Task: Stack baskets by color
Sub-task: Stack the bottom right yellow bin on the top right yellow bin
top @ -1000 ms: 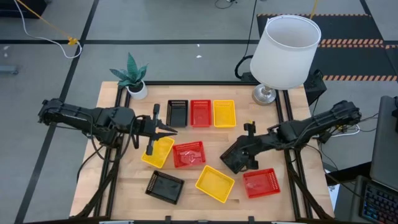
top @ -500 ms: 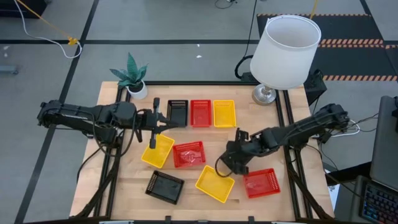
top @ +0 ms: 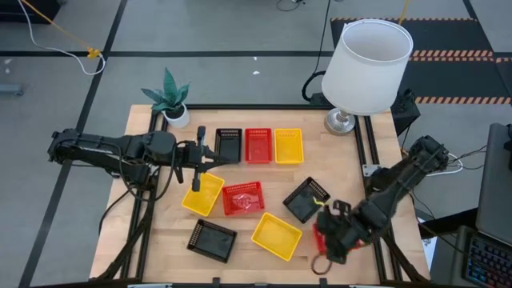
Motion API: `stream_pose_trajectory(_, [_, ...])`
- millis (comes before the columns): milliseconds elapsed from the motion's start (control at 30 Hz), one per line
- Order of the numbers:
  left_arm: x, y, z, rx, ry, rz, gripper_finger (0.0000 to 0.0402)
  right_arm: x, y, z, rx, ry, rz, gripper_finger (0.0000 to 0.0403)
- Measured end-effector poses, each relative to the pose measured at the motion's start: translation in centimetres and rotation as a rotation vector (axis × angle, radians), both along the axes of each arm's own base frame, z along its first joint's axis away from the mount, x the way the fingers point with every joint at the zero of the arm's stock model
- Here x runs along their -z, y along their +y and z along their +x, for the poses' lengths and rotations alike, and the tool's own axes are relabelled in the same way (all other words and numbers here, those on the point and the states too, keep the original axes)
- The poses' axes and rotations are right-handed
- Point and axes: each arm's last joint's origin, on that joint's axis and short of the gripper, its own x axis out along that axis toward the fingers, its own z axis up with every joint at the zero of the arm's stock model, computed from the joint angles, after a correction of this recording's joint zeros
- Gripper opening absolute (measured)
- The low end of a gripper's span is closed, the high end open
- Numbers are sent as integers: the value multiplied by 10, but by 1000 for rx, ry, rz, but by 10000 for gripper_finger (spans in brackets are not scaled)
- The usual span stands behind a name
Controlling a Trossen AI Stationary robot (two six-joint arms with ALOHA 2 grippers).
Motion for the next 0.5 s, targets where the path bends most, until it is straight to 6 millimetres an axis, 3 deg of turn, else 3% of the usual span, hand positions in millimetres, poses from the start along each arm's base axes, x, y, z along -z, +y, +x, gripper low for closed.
stream_pose_trajectory(100, [0, 0, 0, -2, 1, -10, 33, 6, 11, -2, 31, -1, -6, 50])
stream_pose_trajectory(200, [0, 0, 0, -5, 1, -22, 33, 15, 22, 9, 51, -51, 16, 50])
stream_pose_trajectory(333, [0, 0, 0, -5, 1, -22, 33, 32, 39, 30, -43, -125, 43, 50])
stream_pose_trajectory(500, [0, 0, 0, -4, 1, -19, 33, 49, 47, 47, -212, -161, 16, 50])
